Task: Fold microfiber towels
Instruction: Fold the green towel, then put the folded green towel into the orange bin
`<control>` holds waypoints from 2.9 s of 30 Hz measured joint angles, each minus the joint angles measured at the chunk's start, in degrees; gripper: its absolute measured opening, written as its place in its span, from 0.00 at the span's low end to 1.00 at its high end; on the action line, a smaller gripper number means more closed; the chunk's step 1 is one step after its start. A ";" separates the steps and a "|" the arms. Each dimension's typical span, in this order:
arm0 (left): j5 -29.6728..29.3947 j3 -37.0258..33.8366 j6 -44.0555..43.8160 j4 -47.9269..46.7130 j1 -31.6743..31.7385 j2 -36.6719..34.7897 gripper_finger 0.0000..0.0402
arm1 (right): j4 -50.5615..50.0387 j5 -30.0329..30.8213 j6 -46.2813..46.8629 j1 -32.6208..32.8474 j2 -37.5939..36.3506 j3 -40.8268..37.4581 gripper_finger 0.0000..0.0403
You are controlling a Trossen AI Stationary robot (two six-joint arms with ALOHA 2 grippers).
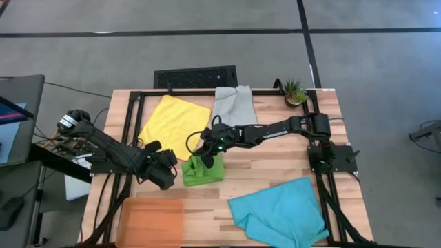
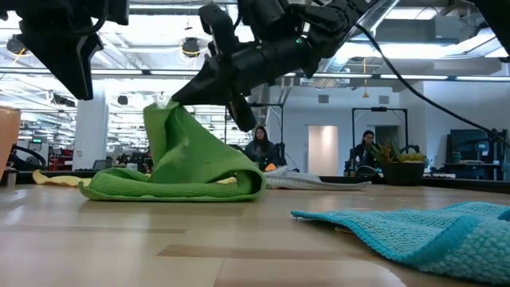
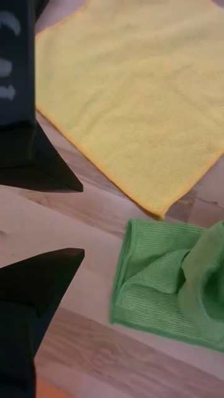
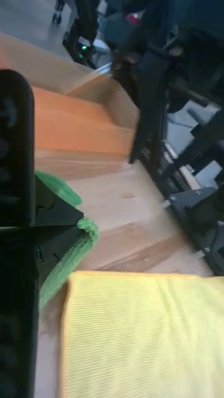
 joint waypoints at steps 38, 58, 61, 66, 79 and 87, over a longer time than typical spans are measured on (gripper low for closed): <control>0.63 0.00 0.07 -0.14 0.02 0.00 0.37 | -5.88 -6.84 -4.83 0.02 0.13 5.22 0.15; -2.20 0.00 1.90 3.12 0.03 0.02 0.37 | -19.12 -10.99 -15.86 -0.63 -3.30 5.21 0.35; -3.26 -0.24 3.38 4.30 0.42 0.21 0.37 | -26.86 -9.46 -20.64 1.07 -5.79 5.21 0.34; -2.64 -4.29 5.24 9.40 1.72 0.37 0.37 | -36.05 -1.78 -25.04 4.79 -10.83 5.17 0.33; 2.23 -10.05 4.96 25.35 7.34 0.42 0.37 | -45.43 16.96 -23.93 9.69 -16.81 -4.28 0.32; 2.53 -10.29 5.92 26.14 7.28 0.42 0.37 | -33.52 18.94 -45.01 12.31 -10.78 -9.62 0.32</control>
